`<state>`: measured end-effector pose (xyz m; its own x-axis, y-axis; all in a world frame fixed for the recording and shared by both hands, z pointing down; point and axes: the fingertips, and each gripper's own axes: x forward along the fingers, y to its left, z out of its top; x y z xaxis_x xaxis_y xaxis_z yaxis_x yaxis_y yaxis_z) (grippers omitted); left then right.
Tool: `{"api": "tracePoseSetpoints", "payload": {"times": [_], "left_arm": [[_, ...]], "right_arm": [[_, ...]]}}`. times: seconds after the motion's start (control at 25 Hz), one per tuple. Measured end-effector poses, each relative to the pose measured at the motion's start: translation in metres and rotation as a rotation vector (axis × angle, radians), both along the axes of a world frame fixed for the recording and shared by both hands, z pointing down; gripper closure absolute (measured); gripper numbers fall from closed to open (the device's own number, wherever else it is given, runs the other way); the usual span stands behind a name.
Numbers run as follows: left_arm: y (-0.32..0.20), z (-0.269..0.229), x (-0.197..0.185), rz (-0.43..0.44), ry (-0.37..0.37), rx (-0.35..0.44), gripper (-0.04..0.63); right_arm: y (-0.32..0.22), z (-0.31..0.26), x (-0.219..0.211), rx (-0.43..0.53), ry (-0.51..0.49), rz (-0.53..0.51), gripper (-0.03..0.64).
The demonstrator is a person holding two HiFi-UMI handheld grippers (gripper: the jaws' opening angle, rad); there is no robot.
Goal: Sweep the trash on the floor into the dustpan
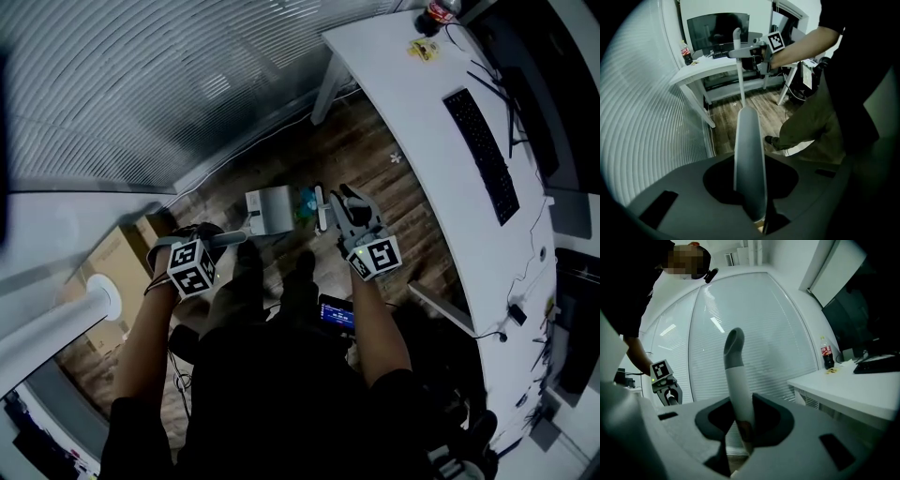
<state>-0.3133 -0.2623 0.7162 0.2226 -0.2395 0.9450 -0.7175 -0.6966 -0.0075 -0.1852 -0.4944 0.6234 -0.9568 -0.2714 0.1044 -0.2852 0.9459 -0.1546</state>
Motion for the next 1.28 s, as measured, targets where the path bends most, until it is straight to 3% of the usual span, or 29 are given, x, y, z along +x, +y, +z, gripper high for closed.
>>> {"api": "tracePoseSetpoints", "payload": {"times": [0.36, 0.56, 1.04, 1.28], "left_arm": [[0.007, 0.001, 0.002, -0.005, 0.01, 0.001, 0.535], [0.011, 0.001, 0.002, -0.008, 0.014, 0.001, 0.535], [0.023, 0.002, -0.006, -0.018, -0.02, -0.015, 0.535], [0.033, -0.001, 0.0, -0.049, -0.028, -0.042, 0.535]], "right_arm": [[0.001, -0.015, -0.044, -0.061, -0.107, 0.007, 0.525], [0.017, -0.028, -0.055, -0.051, -0.143, -0.052, 0.531], [-0.004, -0.081, 0.013, 0.058, -0.157, -0.02, 0.551], [0.001, -0.101, 0.033, 0.169, -0.095, -0.067, 0.553]]}}
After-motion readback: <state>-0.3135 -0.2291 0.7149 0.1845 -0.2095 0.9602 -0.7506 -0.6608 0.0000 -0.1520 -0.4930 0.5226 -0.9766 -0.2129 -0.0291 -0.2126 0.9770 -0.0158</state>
